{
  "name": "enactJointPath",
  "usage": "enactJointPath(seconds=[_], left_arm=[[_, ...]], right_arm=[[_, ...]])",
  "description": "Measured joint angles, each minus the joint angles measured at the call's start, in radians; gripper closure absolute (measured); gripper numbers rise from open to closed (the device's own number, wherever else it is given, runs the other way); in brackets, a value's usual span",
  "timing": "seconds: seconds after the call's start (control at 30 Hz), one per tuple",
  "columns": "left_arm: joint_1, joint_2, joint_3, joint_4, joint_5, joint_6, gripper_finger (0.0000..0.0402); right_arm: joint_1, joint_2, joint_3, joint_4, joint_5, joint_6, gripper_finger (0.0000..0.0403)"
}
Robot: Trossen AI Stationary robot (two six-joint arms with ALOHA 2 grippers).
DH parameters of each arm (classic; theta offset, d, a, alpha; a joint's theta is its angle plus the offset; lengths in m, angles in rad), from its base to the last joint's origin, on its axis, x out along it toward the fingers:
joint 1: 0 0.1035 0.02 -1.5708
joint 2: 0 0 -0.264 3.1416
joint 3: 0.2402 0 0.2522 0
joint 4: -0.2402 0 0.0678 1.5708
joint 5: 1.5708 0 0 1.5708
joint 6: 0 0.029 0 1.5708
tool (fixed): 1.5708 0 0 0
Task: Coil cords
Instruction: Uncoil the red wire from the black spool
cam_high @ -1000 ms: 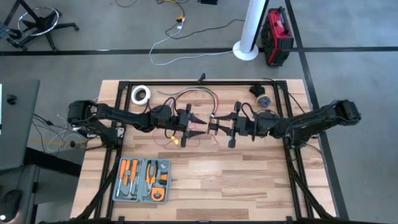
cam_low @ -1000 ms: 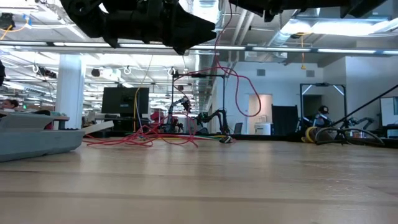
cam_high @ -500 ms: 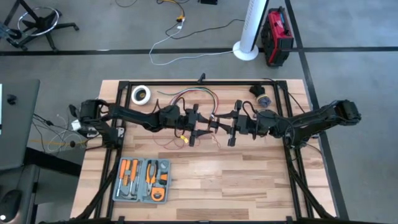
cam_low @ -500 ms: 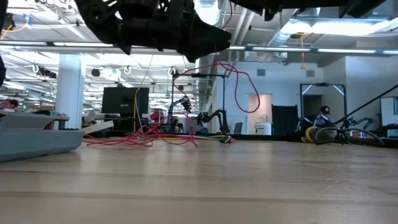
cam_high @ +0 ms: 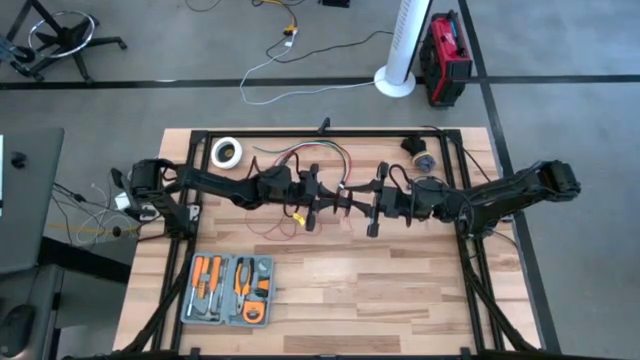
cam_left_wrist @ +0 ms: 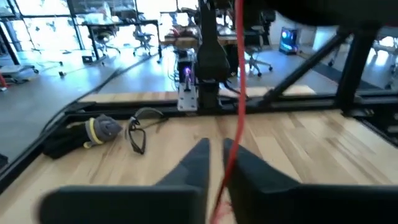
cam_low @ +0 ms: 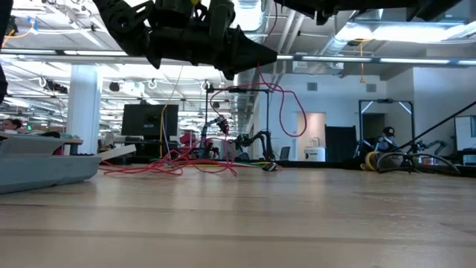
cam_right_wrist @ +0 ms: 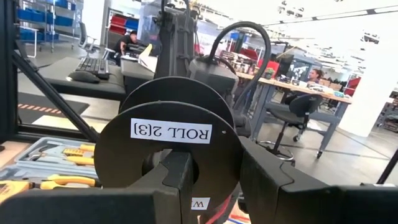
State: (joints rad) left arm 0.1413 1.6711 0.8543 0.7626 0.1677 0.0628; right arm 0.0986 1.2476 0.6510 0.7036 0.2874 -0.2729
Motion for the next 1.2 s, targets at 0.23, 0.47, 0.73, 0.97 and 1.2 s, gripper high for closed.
enactJointPath(seconds=[0.23,0.47,0.73,0.97,1.2], left_arm=[[0.000,0.000,0.000,-0.117,0.077,0.068,0.0395],[0.000,0.000,-0.001,-0.165,0.037,0.117,0.0401],[-0.001,-0.060,-0.001,-0.214,-0.059,0.184,0.0401],[0.000,-0.187,-0.001,-0.311,-0.154,0.229,0.0401],[-0.020,-0.272,-0.001,-0.376,-0.153,0.234,0.0401]], right_arm=[[0.000,-0.010,0.000,-0.042,0.000,0.010,0.0295],[0.006,-0.066,0.000,-0.154,-0.225,0.043,0.0295],[0.006,-0.120,-0.001,-0.383,-0.381,0.108,0.0295],[0.006,-0.123,-0.001,-0.504,-0.386,0.153,0.0295],[0.006,-0.121,0.000,-0.593,-0.385,0.173,0.0295]])
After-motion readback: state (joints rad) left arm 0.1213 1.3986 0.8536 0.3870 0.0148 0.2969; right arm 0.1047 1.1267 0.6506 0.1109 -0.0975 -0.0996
